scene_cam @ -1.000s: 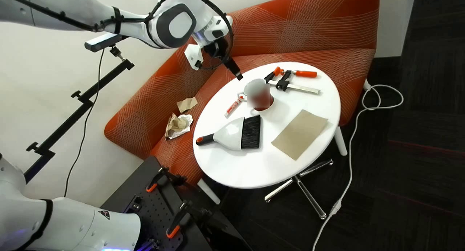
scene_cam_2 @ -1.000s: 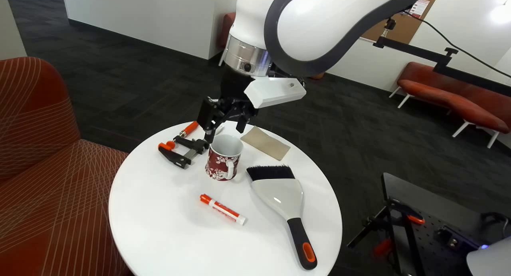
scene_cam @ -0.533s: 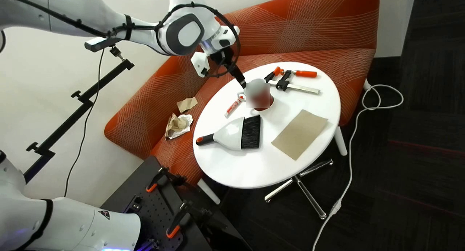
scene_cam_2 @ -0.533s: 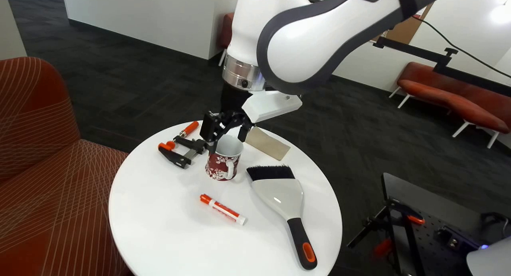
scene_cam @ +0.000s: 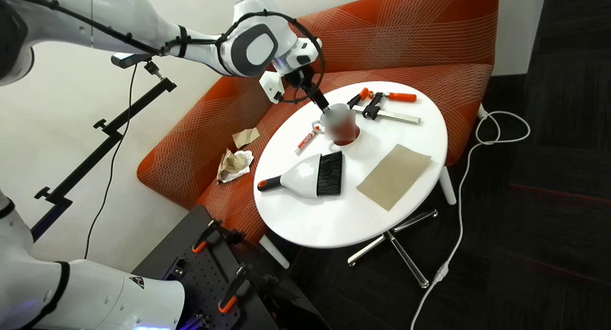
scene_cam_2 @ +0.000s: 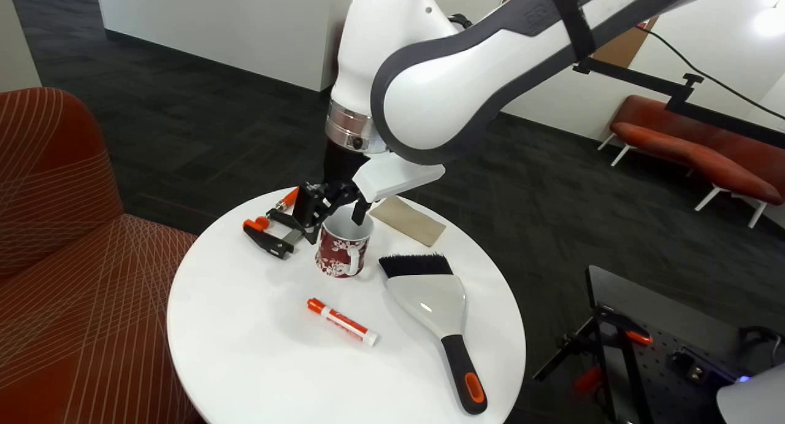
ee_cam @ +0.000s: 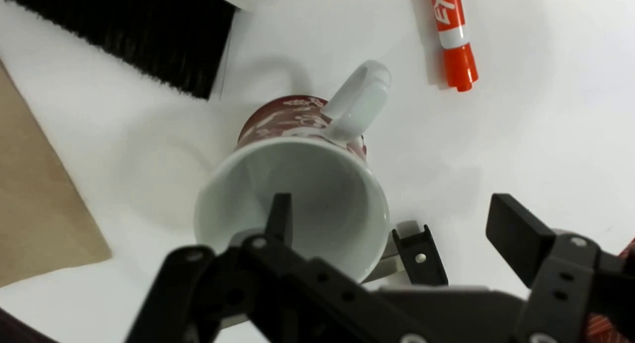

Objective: Move the mug cup to the left

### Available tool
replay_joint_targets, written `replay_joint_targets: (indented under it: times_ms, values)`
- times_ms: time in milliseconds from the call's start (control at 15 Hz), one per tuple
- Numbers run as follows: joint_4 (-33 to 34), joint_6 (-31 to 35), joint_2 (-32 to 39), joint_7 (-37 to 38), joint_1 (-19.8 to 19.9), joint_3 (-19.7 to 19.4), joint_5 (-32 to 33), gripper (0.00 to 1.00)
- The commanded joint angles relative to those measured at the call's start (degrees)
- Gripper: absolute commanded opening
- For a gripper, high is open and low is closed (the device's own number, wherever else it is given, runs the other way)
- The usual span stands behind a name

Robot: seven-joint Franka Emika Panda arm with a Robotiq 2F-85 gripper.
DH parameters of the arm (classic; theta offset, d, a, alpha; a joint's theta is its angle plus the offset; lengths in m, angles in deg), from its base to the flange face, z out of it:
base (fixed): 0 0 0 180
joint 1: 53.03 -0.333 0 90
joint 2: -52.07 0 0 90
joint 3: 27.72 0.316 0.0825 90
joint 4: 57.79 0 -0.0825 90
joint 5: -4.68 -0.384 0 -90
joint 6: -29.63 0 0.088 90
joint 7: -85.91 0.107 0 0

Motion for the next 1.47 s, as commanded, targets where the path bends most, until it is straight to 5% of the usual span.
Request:
replay_joint_targets:
  times_ms: [0,467,533,667,1200,1400]
  values:
    - [5.3,-0.6,4.2,0.5,-1.4,-1.7,1.0,1.00]
    - [12.0,-2.5,10.0,1.2,-2.9,-4.2,1.6,1.00]
    - [12.6,-2.6,10.5,1.1,-3.0,-4.4,1.6,0.75]
    - [13.6,-2.9,11.2,1.1,-3.1,-4.6,1.6,0.68]
    - [13.5,-3.7,11.1,1.6,-3.5,-5.0,1.3,0.06]
    - [12.2,-4.3,9.8,2.7,-4.0,-5.4,1.3,0.01]
